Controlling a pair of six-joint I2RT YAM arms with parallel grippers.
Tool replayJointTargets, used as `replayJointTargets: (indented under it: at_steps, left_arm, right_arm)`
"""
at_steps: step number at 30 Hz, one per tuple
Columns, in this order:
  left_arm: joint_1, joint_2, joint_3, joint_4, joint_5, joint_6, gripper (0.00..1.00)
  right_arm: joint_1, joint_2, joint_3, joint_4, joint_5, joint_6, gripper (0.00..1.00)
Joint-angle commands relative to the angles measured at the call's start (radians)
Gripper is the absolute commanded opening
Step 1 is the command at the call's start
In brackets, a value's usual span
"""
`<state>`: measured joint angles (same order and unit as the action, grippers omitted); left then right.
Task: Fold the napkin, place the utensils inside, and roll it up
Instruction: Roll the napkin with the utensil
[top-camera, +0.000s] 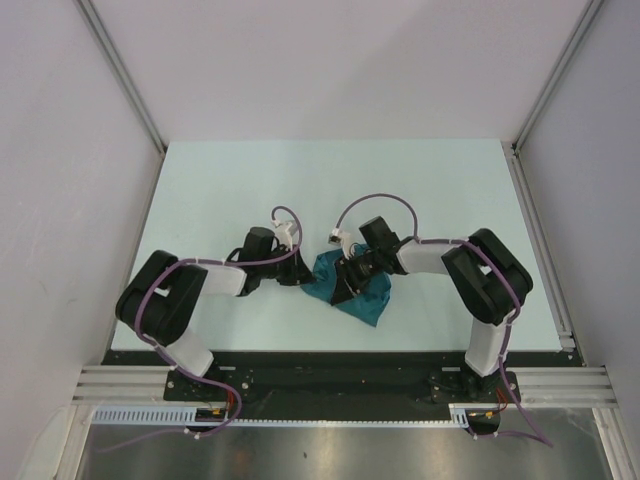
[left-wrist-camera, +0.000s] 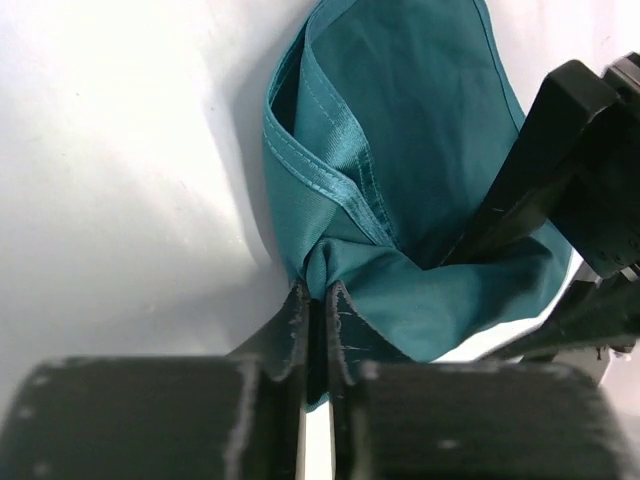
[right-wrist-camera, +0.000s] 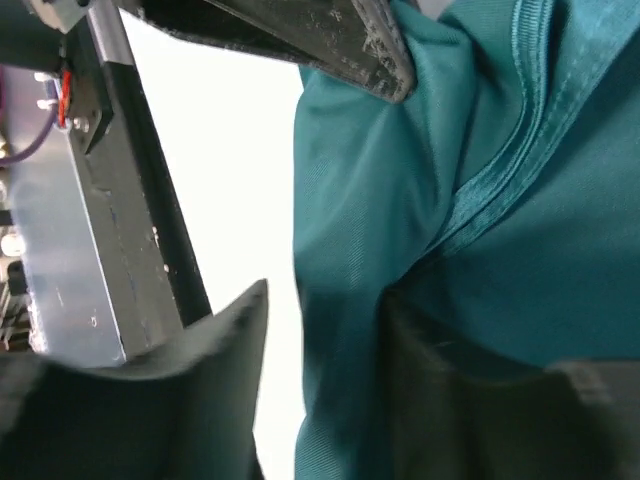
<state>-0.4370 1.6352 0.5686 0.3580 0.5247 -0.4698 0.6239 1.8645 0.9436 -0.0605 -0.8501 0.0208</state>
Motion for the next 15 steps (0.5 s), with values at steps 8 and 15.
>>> replayJointTargets:
  at_steps: [8, 15]
  left_arm:
    - [0.001, 0.020, 0.082, -0.166, 0.026, 0.028, 0.00]
    - [0.001, 0.046, 0.137, -0.258, 0.028, 0.017, 0.00]
  right_arm:
    - [0.178, -0.349, -0.052, -0.061, 0.699, -0.079, 0.73]
    - [0.359, -0.380, -0.117, 0.045, 0.939, -0.177, 0.75]
